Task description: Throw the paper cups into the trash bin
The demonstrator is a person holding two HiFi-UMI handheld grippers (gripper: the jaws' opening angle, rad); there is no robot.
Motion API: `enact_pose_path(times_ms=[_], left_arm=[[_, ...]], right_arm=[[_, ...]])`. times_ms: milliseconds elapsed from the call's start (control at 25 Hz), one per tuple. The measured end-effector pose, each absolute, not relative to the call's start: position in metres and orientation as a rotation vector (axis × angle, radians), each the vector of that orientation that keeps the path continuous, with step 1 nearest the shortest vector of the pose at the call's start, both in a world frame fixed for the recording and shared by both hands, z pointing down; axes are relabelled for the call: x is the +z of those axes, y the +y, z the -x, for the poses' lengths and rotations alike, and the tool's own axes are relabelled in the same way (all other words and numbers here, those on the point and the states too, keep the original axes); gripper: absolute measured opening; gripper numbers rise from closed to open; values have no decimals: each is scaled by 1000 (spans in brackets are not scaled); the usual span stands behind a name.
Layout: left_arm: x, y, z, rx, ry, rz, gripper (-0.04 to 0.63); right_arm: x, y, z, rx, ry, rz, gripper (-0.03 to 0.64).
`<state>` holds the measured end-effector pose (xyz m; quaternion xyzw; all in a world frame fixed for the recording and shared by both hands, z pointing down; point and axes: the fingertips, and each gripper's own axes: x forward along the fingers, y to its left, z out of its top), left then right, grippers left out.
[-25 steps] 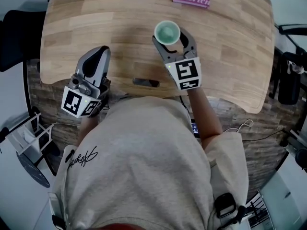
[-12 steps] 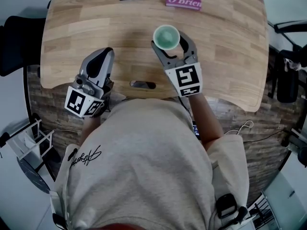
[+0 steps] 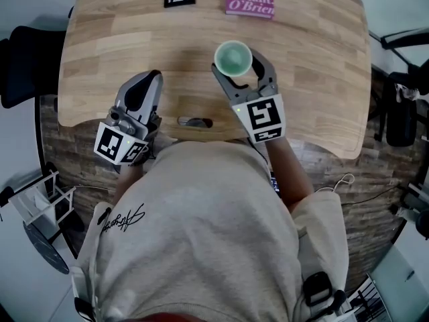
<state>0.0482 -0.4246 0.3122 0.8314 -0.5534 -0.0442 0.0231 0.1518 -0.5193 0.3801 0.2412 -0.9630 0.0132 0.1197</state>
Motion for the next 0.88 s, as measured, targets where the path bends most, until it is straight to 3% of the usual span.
enact_pose_path(times_ms=[880], left_arm=[[326,-390,-54,-155,-2013,-2344,3]], right_arm=[[382,-497,-149,11,-2875,-362,287]])
